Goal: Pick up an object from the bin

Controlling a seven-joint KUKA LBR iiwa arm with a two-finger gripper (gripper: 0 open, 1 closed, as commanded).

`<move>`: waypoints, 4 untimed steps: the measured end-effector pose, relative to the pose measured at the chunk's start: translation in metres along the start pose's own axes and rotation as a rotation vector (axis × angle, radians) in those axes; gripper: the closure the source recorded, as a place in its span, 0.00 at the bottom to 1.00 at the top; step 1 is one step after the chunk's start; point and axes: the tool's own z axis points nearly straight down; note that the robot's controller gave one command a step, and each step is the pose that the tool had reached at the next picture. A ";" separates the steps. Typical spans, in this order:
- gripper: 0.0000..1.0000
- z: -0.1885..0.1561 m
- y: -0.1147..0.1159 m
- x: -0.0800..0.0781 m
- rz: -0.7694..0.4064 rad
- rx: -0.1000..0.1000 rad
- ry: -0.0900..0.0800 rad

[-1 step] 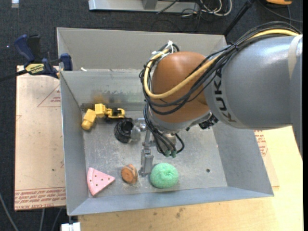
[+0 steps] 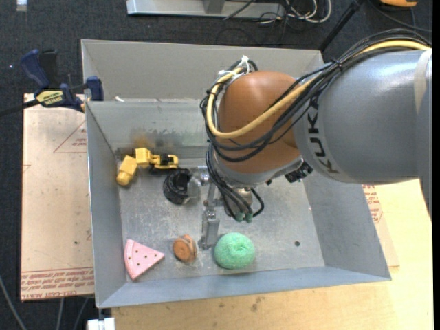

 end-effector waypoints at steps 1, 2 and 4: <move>0.00 0.044 -0.048 0.019 -0.057 -0.002 -0.005; 0.00 0.053 -0.071 0.001 -0.080 0.003 0.006; 1.00 0.137 -0.106 0.019 -0.017 0.000 0.002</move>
Offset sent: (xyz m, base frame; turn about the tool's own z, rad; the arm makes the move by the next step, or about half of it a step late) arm 0.0182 -0.0614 -0.0303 -0.0996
